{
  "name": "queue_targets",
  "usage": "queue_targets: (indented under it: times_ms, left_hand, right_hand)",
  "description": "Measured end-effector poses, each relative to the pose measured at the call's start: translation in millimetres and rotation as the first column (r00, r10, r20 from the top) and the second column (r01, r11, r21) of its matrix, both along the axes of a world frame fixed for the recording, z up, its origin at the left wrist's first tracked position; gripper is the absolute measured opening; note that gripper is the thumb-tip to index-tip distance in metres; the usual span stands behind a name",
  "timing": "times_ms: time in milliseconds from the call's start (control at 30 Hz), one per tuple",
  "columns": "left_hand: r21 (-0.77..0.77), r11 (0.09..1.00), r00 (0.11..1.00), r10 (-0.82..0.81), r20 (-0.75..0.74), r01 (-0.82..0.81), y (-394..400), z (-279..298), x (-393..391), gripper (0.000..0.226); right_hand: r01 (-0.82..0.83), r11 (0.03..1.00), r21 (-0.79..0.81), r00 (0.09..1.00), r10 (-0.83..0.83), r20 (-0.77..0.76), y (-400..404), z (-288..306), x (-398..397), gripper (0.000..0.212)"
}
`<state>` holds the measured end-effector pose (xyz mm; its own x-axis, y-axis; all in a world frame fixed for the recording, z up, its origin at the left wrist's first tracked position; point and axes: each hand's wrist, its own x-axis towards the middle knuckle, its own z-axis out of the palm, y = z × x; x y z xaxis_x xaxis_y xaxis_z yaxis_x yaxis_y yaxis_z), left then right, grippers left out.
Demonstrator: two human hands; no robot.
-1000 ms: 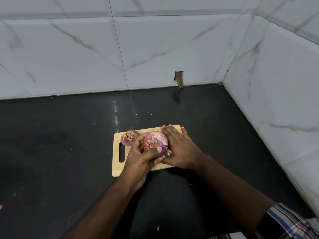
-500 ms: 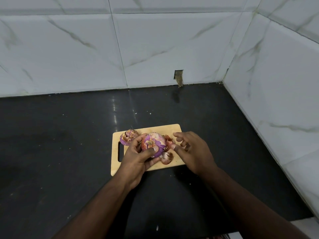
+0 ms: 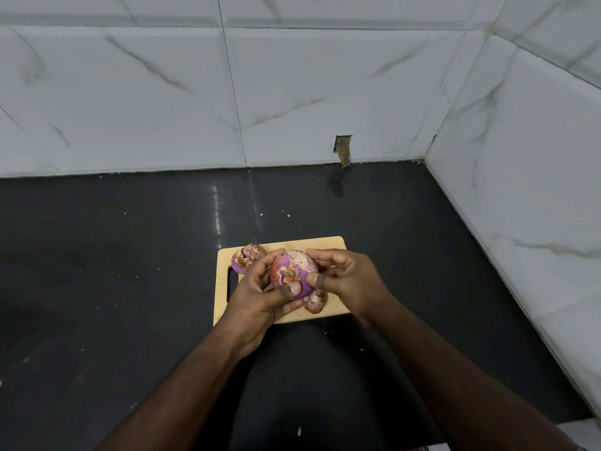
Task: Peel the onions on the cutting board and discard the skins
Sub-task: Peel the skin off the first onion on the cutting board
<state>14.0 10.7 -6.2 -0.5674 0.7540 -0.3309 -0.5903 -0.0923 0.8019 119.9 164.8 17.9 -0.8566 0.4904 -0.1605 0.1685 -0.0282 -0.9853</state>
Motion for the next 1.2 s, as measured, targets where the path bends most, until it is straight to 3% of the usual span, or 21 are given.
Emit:
queue_targets:
  times_ms: [200, 433, 600, 667, 767, 833, 1000, 1133, 1200]
  left_hand:
    - [-0.004, 1.0, 0.999, 0.009, -0.04, -0.01, 1.7, 0.0, 0.5, 0.071]
    - [0.006, 0.999, 0.998, 0.042, -0.05, -0.042, 3.5, -3.4, 4.2, 0.071]
    - [-0.016, 0.996, 0.996, 0.085, -0.009, -0.085, 2.7, -5.8, 6.7, 0.07]
    - [-0.022, 0.994, 0.994, 0.111, -0.002, -0.111, 2.5, -5.7, 6.5, 0.07]
    - [-0.02, 0.991, 0.991, 0.133, -0.007, -0.133, 1.4, -4.4, 5.2, 0.07]
    - [-0.026, 0.99, 0.991, 0.136, -0.004, -0.136, 0.7, -3.9, 4.7, 0.07]
    - [-0.023, 0.99, 0.99, 0.141, -0.003, -0.141, -1.2, -1.5, 3.6, 0.068]
    - [-0.003, 0.991, 0.991, 0.134, -0.024, -0.134, -3.5, 7.9, 0.3, 0.059]
    - [0.002, 0.99, 0.99, 0.14, -0.02, -0.14, -5.2, 13.2, -2.4, 0.057]
  right_hand:
    - [0.059, 0.969, -0.238, 0.997, -0.07, -0.036, 0.1, 0.1, -3.0, 0.038]
    - [0.124, 0.941, -0.314, 0.989, -0.143, -0.036, -1.8, -12.2, -3.1, 0.034]
    - [0.094, 0.993, -0.072, 0.995, -0.097, -0.03, -2.9, -10.8, -0.7, 0.026]
    - [0.082, 0.991, 0.101, 0.997, -0.082, 0.004, 2.0, -8.2, 2.5, 0.026]
    - [-0.004, 0.89, 0.456, 0.987, -0.07, 0.144, 5.4, -7.0, 9.8, 0.018]
    - [-0.157, 0.808, 0.567, 0.959, -0.011, 0.282, 3.7, -9.7, 15.1, 0.02]
    - [-0.434, 0.661, 0.612, 0.877, 0.155, 0.455, -2.6, -20.6, 22.2, 0.043]
    - [-0.447, 0.588, 0.674, 0.878, 0.145, 0.456, -1.3, -20.3, 20.6, 0.022]
    - [-0.417, 0.62, 0.665, 0.892, 0.136, 0.432, 1.8, -17.5, 20.9, 0.015]
